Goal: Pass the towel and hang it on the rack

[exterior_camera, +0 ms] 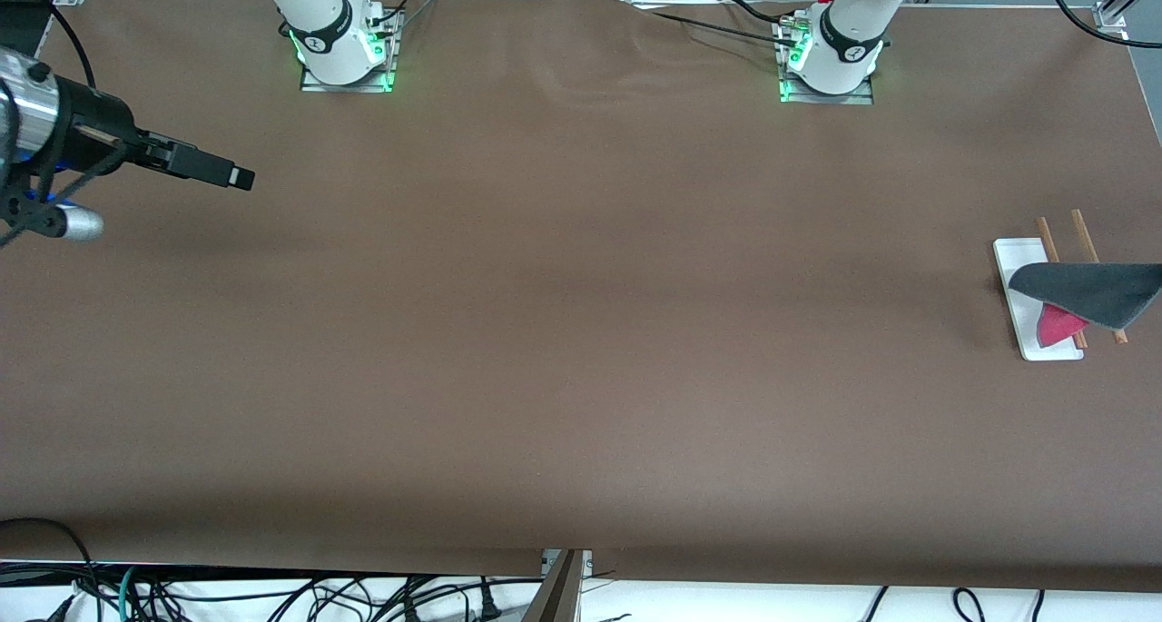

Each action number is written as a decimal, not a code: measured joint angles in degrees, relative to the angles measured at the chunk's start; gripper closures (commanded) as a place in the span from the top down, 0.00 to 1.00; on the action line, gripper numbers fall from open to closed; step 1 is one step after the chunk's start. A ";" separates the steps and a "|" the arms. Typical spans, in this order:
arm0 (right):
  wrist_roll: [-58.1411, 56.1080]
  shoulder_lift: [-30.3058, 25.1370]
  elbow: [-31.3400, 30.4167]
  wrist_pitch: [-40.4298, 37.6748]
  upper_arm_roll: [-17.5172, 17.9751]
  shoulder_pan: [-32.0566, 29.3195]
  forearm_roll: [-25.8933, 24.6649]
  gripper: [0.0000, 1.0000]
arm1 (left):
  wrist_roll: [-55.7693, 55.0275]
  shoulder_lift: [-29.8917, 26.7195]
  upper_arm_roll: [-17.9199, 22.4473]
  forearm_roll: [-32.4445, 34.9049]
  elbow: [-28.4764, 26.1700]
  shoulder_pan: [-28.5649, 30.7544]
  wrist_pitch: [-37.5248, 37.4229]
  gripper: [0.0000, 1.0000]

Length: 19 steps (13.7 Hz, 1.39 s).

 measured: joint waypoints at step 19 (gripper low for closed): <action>-20.83 -5.30 -11.82 14.24 0.94 0.14 -13.47 1.00 | -0.16 5.44 -0.34 -2.54 5.98 4.16 1.35 1.00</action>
